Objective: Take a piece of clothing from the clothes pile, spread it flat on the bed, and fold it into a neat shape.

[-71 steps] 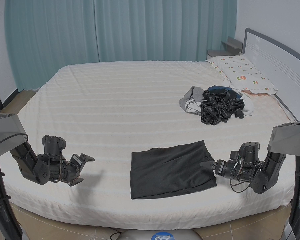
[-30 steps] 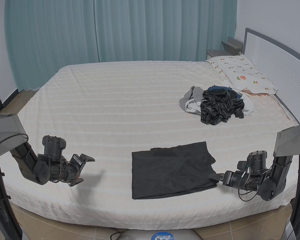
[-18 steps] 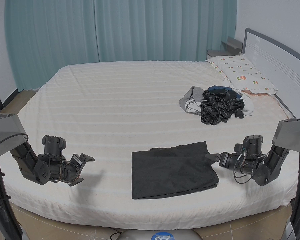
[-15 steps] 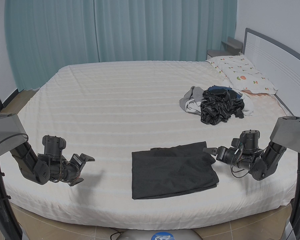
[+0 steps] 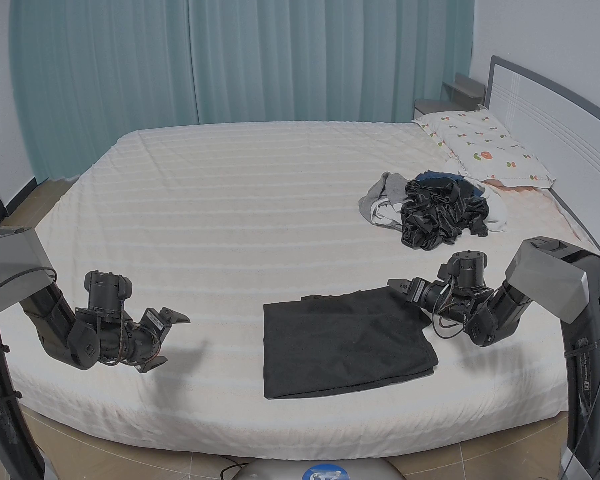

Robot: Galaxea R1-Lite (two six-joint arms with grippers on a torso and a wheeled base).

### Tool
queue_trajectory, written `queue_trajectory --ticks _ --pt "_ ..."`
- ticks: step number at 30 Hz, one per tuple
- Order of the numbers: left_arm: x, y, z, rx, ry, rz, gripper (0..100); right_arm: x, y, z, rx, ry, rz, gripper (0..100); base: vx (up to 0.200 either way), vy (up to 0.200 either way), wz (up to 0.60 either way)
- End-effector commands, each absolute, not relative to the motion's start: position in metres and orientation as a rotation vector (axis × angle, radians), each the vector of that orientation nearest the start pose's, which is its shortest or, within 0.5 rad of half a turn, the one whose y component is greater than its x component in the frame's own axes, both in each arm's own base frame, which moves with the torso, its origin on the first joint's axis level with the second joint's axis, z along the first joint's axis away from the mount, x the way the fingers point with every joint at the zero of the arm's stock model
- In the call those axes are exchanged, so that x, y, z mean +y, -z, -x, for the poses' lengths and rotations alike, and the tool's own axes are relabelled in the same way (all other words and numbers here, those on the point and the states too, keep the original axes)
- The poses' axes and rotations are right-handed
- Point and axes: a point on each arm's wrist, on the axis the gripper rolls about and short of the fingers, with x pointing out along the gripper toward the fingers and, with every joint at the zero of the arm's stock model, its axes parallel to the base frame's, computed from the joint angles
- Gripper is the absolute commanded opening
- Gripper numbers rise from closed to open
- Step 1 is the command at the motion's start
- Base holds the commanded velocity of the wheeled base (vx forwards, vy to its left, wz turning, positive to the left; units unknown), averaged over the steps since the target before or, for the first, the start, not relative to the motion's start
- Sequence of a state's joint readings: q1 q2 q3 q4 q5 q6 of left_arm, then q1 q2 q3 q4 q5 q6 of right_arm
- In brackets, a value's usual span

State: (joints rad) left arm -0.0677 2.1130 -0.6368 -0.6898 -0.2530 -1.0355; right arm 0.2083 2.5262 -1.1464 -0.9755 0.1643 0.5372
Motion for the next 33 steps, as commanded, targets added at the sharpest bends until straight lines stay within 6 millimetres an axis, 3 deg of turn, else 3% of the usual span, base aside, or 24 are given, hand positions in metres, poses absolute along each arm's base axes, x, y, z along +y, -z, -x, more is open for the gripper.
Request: queue_trajectory --ticks 1,10,15,25,26,33 --pt "-0.027 -0.017 -0.317 0.878 -0.133 1.044 100 0.096 0.034 -0.442 0.496 -0.244 -0.516 0 0.0 0.0 0.0" --pt "-0.027 -0.018 -0.318 0.876 -0.132 1.044 100 0.088 0.029 -0.455 0.437 -0.178 -0.554 0 0.0 0.0 0.0" --pt "-0.027 -0.018 -0.318 0.875 -0.131 1.044 100 0.079 0.031 -0.455 0.439 -0.157 -0.562 0 0.0 0.0 0.0" --pt "-0.027 -0.018 -0.318 0.876 -0.132 1.044 100 0.08 0.03 -0.455 0.442 -0.156 -0.581 0 0.0 0.0 0.0" --pt "-0.027 -0.018 -0.318 0.875 -0.131 1.044 100 0.081 0.029 -0.455 0.441 -0.157 -0.582 100 0.0 0.0 0.0" --pt "-0.028 -0.018 -0.317 0.877 -0.13 1.043 100 0.072 0.02 -0.447 0.45 -0.133 -0.604 100 0.0 0.0 0.0"
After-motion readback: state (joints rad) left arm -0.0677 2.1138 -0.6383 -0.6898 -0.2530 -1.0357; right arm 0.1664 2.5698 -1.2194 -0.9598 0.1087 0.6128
